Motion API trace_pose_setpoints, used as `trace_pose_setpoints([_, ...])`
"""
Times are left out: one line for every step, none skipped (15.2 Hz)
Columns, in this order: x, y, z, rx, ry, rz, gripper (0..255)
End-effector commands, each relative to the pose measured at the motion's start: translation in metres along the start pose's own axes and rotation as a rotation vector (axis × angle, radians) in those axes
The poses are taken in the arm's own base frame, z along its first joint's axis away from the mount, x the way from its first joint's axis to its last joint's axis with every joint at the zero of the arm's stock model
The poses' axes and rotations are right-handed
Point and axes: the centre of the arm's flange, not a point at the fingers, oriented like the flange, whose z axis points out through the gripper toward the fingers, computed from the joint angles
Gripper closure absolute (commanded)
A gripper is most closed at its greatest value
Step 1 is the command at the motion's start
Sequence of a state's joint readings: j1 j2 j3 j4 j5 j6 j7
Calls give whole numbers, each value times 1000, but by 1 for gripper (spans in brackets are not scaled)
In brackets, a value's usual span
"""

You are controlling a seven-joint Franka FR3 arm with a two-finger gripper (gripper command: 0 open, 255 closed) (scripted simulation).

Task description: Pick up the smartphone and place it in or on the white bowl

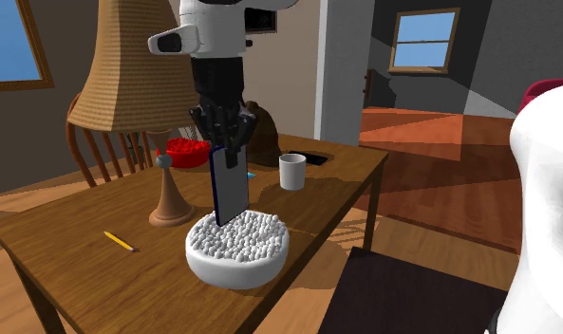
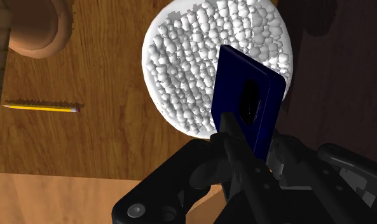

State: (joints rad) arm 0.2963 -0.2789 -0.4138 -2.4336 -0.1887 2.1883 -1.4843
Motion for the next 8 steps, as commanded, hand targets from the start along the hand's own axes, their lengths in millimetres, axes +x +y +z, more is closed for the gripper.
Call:
trace_pose_setpoints([0, -1, 10, -1, 0, 0, 255])
trace_pose_setpoints([0, -1, 20, -1, 0, 0, 255])
trace_pose_setpoints([0, -1, 20, -1, 0, 0, 255])
trace_pose_setpoints([0, -1, 20, -1, 0, 0, 255])
trace_pose_setpoints([0, -1, 20, -1, 0, 0, 255])
trace_pose_setpoints([0, -1, 20, -1, 0, 0, 255])
trace_pose_setpoints([0, -1, 20, -1, 0, 0, 255])
trace_pose_setpoints([0, -1, 20, -1, 0, 0, 255])
